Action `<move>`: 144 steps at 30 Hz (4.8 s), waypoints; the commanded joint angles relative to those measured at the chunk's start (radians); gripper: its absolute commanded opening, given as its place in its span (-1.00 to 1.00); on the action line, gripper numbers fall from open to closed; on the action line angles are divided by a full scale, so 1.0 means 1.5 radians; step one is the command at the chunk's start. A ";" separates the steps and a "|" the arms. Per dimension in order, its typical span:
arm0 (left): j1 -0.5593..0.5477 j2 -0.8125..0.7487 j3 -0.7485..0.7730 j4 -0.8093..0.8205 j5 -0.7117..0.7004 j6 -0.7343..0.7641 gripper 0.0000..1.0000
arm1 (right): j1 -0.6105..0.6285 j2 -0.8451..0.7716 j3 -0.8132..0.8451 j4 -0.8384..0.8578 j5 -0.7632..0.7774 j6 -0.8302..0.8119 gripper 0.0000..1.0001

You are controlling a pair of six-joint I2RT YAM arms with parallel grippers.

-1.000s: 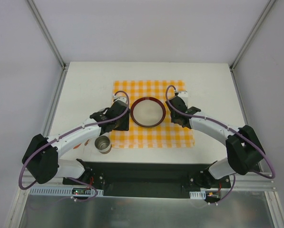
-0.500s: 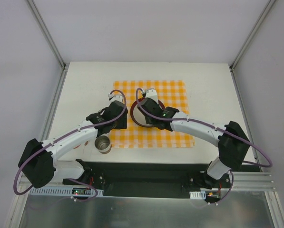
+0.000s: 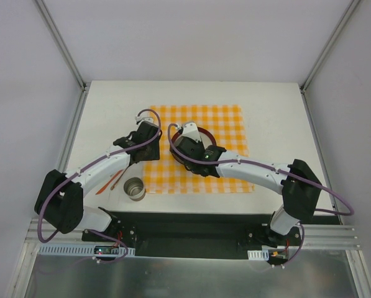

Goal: Set the dinner table for one person
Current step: Pick up the cup at the corner of the board.

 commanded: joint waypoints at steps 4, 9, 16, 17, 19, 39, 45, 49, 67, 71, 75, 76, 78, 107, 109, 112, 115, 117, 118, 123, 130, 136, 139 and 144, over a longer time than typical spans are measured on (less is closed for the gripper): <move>0.018 -0.038 -0.019 -0.015 0.004 0.011 0.08 | -0.057 -0.025 0.007 -0.028 0.047 -0.007 -0.31; 0.038 -0.056 -0.022 -0.039 0.002 0.015 0.04 | -0.111 -0.064 -0.010 -0.030 0.034 -0.008 -0.32; 0.045 -0.041 -0.028 -0.074 -0.008 -0.005 -0.31 | -0.200 -0.103 -0.039 -0.033 0.014 -0.011 -0.32; 0.049 -0.039 -0.029 -0.079 -0.009 -0.006 -0.30 | -0.207 -0.107 -0.044 -0.034 0.008 -0.011 -0.32; 0.053 -0.044 -0.037 -0.086 -0.013 -0.015 -0.29 | -0.225 -0.111 -0.048 -0.035 0.004 -0.014 -0.32; 0.082 -0.172 -0.041 -0.176 -0.005 -0.059 -0.63 | -0.272 -0.083 -0.079 -0.015 -0.050 -0.001 -0.33; 0.082 -0.233 -0.063 -0.201 0.011 -0.080 -0.66 | -0.273 -0.066 -0.076 -0.009 -0.061 0.004 -0.33; 0.081 -0.268 -0.064 -0.223 0.010 -0.092 -0.67 | -0.274 -0.057 -0.071 -0.006 -0.069 0.007 -0.34; 0.049 -0.261 -0.058 -0.270 0.014 -0.115 -0.79 | -0.287 -0.035 -0.071 0.005 -0.084 0.010 -0.34; 0.013 -0.247 -0.044 -0.282 0.000 -0.127 -0.79 | -0.291 -0.034 -0.074 0.005 -0.087 0.009 -0.34; -0.030 -0.235 -0.041 -0.297 -0.017 -0.152 -0.78 | -0.295 -0.034 -0.076 0.006 -0.087 0.010 -0.34; -0.034 -0.235 -0.040 -0.300 -0.020 -0.157 -0.78 | -0.295 -0.033 -0.076 0.006 -0.089 0.009 -0.34; -0.046 -0.236 -0.041 -0.306 -0.026 -0.166 -0.75 | -0.295 -0.034 -0.077 0.006 -0.089 0.009 -0.34; -0.050 -0.210 -0.055 -0.337 -0.078 -0.177 -0.34 | -0.303 -0.038 -0.091 0.016 -0.098 0.009 -0.35; -0.049 -0.211 -0.060 -0.337 -0.078 -0.178 -0.33 | -0.303 -0.040 -0.094 0.016 -0.096 0.008 -0.35; -0.047 -0.217 -0.068 -0.339 -0.077 -0.179 -0.32 | -0.305 -0.041 -0.096 0.016 -0.096 0.008 -0.35; -0.041 -0.228 -0.074 -0.346 -0.079 -0.179 -0.31 | -0.306 -0.042 -0.096 0.017 -0.099 0.008 -0.35; -0.038 -0.231 -0.076 -0.348 -0.081 -0.180 -0.31 | -0.306 -0.040 -0.095 0.019 -0.102 0.008 -0.35; -0.038 -0.229 -0.074 -0.347 -0.077 -0.180 -0.31 | -0.305 -0.039 -0.095 0.019 -0.103 0.009 -0.35; -0.035 -0.202 -0.063 -0.348 -0.080 -0.177 -0.31 | -0.306 -0.036 -0.094 0.020 -0.105 0.009 -0.35; -0.022 -0.192 -0.032 -0.356 -0.092 -0.153 -0.32 | -0.306 -0.033 -0.092 0.020 -0.105 0.008 -0.35; -0.016 -0.201 -0.019 -0.372 -0.099 -0.146 -0.32 | -0.307 -0.031 -0.090 0.020 -0.106 0.009 -0.35; -0.015 -0.195 -0.021 -0.376 -0.100 -0.143 -0.32 | -0.307 -0.029 -0.088 0.020 -0.109 0.011 -0.36; -0.015 -0.185 -0.021 -0.377 -0.100 -0.145 -0.31 | -0.306 -0.028 -0.087 0.019 -0.110 0.009 -0.36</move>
